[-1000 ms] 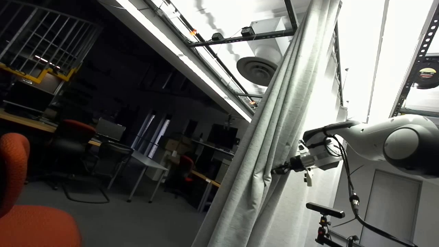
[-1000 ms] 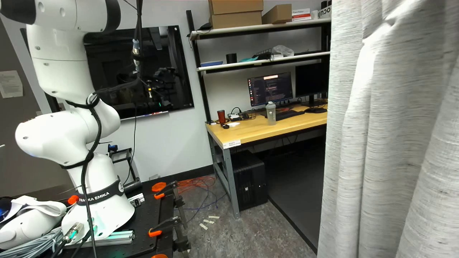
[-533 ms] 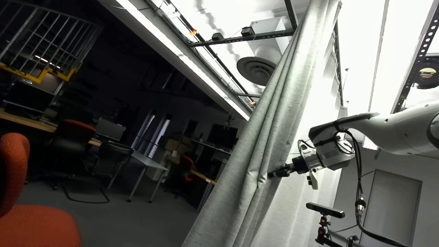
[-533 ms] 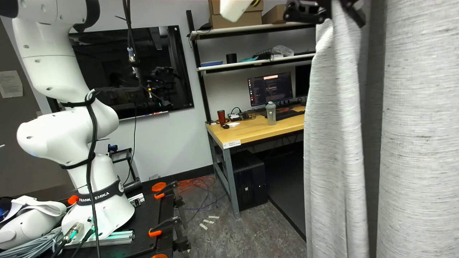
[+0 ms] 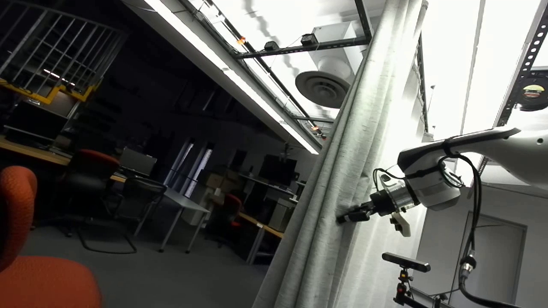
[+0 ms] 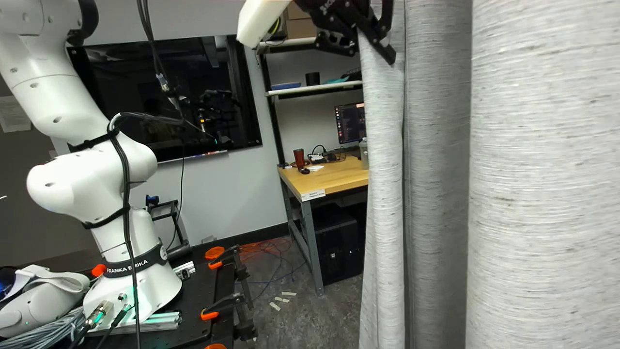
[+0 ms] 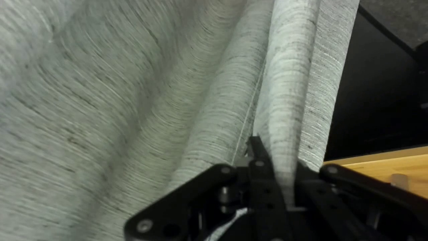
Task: Open the curtain from left to right
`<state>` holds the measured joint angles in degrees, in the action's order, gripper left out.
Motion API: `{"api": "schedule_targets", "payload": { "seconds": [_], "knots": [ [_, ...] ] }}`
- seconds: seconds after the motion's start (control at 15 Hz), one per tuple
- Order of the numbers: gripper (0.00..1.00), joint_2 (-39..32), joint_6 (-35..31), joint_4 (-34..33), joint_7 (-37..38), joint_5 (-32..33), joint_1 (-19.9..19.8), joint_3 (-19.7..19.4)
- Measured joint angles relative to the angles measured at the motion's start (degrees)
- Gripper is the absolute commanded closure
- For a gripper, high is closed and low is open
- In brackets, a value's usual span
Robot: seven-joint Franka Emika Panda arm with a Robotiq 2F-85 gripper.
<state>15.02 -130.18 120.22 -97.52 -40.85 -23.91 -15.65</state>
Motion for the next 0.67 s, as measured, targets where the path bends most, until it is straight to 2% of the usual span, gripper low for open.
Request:
{"api": "schedule_targets", "payload": {
  "seconds": [0.27,0.67],
  "knots": [
    [0.99,4.22,-0.35,3.28,2.67,1.86,3.42,-0.45],
    [0.99,5.32,-3.30,4.30,6.90,2.16,8.48,-0.45]
  ]
}}
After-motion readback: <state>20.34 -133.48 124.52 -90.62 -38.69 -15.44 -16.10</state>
